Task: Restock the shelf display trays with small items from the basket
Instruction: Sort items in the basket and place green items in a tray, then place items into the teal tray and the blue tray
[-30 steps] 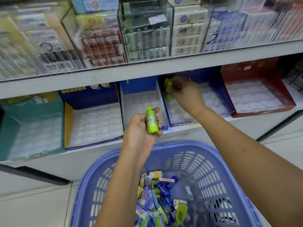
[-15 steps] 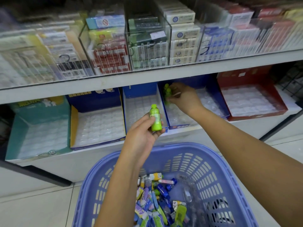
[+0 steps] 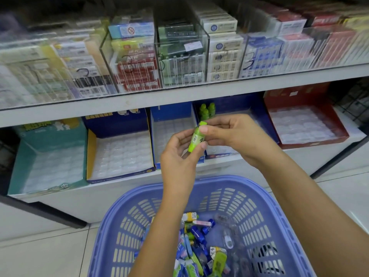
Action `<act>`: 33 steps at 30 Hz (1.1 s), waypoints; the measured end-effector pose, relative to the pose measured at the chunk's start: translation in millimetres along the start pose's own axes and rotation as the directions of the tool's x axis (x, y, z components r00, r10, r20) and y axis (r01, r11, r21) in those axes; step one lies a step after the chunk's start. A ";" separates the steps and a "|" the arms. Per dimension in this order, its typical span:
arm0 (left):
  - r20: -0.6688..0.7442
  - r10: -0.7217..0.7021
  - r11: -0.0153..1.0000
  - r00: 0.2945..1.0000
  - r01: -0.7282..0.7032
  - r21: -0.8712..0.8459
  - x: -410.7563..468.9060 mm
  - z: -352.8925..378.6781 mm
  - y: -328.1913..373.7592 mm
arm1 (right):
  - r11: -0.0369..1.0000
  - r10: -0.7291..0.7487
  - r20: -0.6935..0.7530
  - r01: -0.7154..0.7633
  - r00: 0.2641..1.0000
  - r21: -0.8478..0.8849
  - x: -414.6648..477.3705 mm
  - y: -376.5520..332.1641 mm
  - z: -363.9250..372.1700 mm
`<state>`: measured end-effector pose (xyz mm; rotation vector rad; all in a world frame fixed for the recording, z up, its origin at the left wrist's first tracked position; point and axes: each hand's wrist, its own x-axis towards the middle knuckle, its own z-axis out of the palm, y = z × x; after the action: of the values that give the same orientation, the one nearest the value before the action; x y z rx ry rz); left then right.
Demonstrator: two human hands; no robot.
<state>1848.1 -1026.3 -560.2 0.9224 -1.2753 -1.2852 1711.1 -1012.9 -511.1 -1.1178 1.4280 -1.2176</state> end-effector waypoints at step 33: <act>0.559 0.044 0.487 0.828 -0.506 0.712 -22.4 25.6 -43.4 | 0.619 -0.097 -0.179 -0.081 0.979 -0.781 90.7 31.8 -39.0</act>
<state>1819.7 -1005.5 -602.6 0.9802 -2.4718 -0.5429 1655.7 -1092.8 -547.1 -1.6044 2.2376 -0.6810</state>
